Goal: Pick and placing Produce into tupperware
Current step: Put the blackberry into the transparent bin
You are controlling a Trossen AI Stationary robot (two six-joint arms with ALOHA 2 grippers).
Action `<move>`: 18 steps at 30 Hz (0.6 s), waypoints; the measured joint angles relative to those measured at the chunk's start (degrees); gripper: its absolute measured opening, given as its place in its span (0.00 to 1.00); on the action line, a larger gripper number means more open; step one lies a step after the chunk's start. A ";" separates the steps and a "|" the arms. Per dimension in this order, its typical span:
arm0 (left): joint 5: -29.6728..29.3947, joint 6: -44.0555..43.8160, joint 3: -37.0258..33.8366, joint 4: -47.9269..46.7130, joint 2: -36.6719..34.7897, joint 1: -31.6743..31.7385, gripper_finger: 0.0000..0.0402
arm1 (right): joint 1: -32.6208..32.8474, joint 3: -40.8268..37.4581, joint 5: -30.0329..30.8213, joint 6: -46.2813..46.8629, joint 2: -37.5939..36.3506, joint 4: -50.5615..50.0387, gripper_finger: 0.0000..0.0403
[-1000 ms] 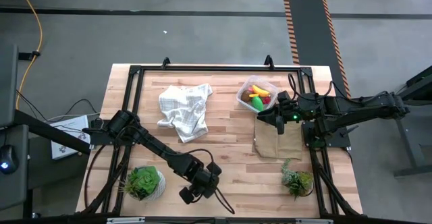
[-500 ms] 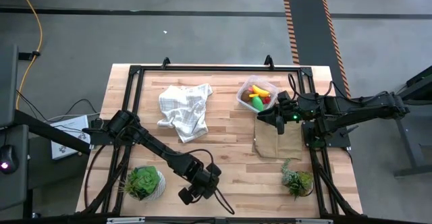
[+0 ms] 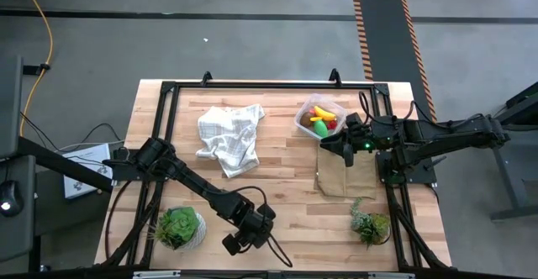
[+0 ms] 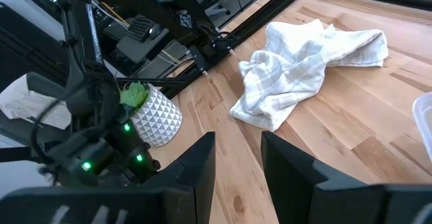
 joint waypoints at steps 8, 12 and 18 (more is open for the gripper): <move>-0.42 0.00 -0.09 -0.57 1.13 -0.04 0.40 | 0.00 -0.05 0.13 -0.03 -0.02 0.04 0.27; -0.45 -0.02 -0.04 -0.67 1.08 -0.02 0.40 | 0.00 -0.05 0.17 -0.02 -0.01 0.01 0.27; -0.52 -0.24 -0.04 -0.47 1.08 -0.02 0.40 | 0.00 -0.05 0.17 -0.07 -0.02 0.02 0.27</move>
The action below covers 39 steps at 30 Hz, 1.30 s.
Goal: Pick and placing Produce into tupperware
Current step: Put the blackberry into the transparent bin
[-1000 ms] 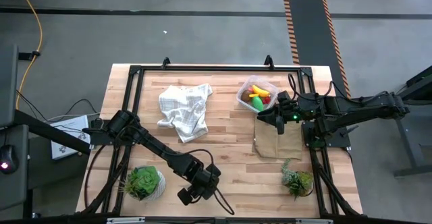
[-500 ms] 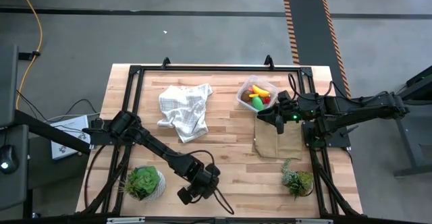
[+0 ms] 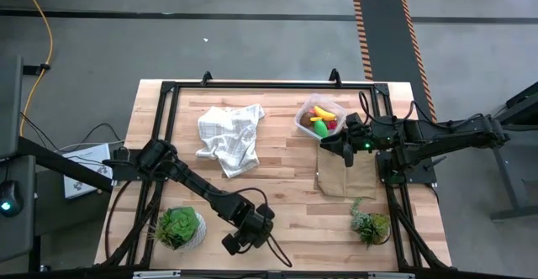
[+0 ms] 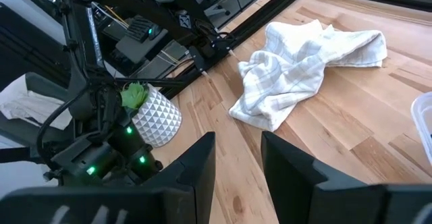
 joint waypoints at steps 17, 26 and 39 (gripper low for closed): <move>2.36 -1.27 0.02 -0.17 0.00 0.00 0.28 | 0.00 0.00 -0.02 -0.62 0.00 -0.04 0.27; 2.51 -1.42 0.02 -0.13 0.00 0.00 0.21 | 0.00 0.00 -0.04 -0.61 0.00 -0.04 0.27; 2.31 -3.94 0.03 0.39 0.00 0.00 0.20 | 0.00 0.01 -0.07 -0.48 0.00 0.00 0.27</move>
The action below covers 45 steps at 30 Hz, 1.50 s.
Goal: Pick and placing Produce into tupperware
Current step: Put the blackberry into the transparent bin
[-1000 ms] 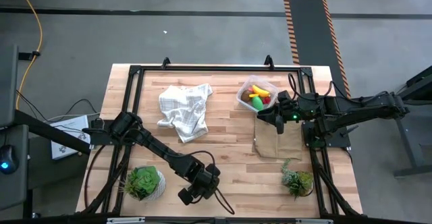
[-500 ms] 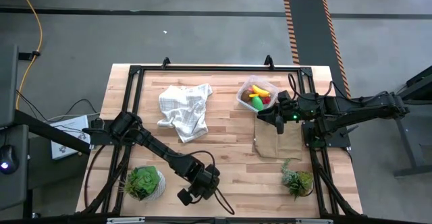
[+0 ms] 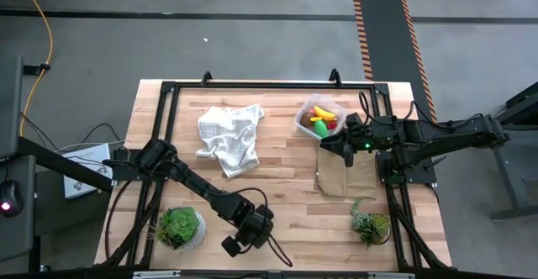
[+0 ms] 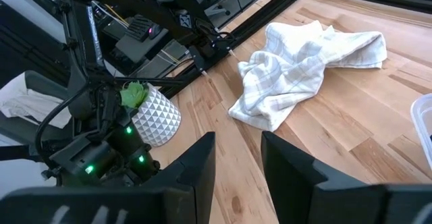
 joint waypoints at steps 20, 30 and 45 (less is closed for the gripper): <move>-5.17 -3.68 8.17 -3.65 0.04 2.22 0.20 | -0.42 0.08 0.11 0.44 0.00 0.92 0.27; -8.86 -8.43 13.85 -7.07 -2.81 11.00 0.21 | -2.46 0.08 0.37 1.95 0.00 0.23 0.27; -19.85 -5.74 22.43 -13.30 -14.04 25.95 0.21 | -15.60 0.08 1.78 8.06 0.79 -1.79 0.27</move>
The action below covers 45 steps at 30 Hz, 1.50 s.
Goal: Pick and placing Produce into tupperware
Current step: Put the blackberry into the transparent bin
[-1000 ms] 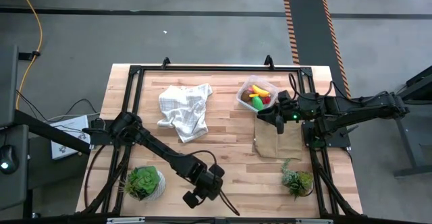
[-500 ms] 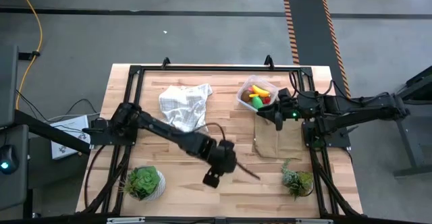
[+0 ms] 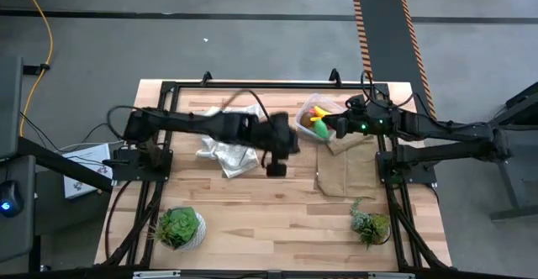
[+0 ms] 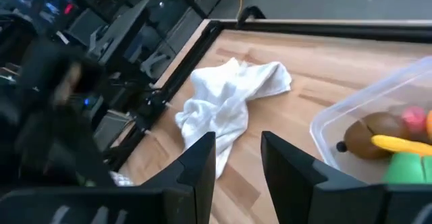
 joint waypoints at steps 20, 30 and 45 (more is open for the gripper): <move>9.63 11.85 -0.04 -7.53 -9.64 24.33 0.21 | -15.32 -0.02 -27.14 9.70 22.10 30.14 0.27; 26.86 11.36 -0.07 -6.59 -12.68 37.87 0.21 | -20.96 0.00 -33.05 25.21 31.36 56.16 0.27; 28.78 7.43 -0.07 1.62 -12.72 33.39 0.21 | -20.90 7.27 -35.49 40.42 43.56 80.47 0.27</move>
